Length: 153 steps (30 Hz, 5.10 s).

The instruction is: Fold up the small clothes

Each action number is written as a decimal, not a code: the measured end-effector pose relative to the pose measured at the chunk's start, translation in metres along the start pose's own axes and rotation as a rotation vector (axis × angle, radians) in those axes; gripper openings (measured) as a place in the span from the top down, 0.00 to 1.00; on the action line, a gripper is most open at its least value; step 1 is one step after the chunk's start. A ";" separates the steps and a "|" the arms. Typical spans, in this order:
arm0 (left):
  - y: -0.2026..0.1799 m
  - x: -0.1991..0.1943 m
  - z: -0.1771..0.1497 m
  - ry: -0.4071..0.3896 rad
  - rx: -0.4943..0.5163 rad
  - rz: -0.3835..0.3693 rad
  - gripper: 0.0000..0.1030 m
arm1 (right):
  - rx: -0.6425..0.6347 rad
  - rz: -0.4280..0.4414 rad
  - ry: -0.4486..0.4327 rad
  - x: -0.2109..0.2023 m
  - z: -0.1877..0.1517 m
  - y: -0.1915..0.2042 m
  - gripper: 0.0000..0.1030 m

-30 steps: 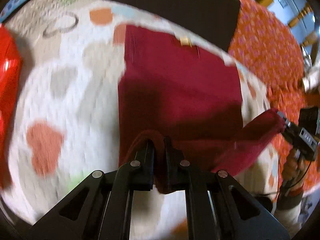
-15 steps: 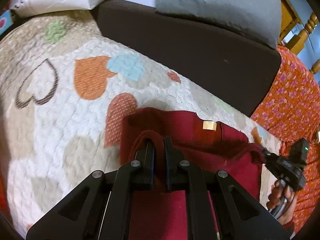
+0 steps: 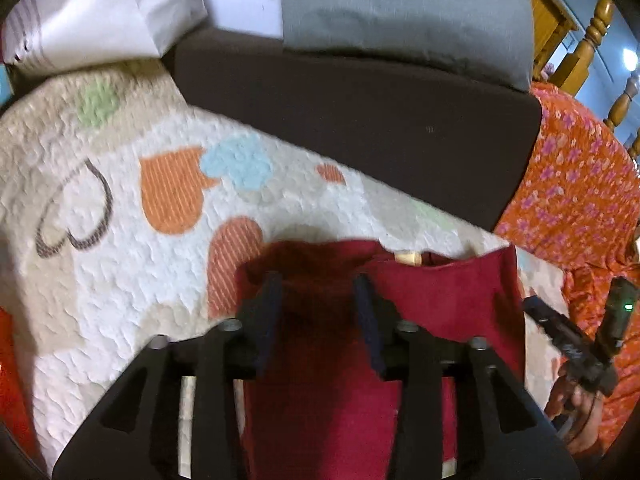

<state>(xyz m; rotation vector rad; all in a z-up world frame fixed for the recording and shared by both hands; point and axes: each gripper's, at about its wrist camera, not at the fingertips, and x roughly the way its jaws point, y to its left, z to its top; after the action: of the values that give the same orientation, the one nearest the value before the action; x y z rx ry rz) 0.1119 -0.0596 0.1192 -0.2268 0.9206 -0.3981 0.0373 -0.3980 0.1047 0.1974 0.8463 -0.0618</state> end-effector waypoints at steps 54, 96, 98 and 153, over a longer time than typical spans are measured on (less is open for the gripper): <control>-0.008 0.028 -0.039 0.066 0.049 0.234 0.42 | 0.012 -0.055 0.141 -0.006 -0.068 -0.021 0.72; 0.044 -0.012 -0.103 0.145 -0.101 0.219 0.42 | 0.037 -0.114 0.087 0.046 0.005 0.025 0.68; 0.045 -0.019 -0.106 0.140 -0.116 0.202 0.42 | 0.024 -0.021 0.075 0.030 0.002 0.047 0.66; -0.044 -0.016 -0.110 0.076 0.027 0.043 0.29 | -0.014 0.516 0.053 0.003 0.021 0.136 0.89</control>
<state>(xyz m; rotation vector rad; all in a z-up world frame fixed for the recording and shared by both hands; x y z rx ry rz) 0.0044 -0.0952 0.0816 -0.1678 0.9925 -0.3813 0.0727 -0.2682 0.1361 0.3995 0.8266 0.4336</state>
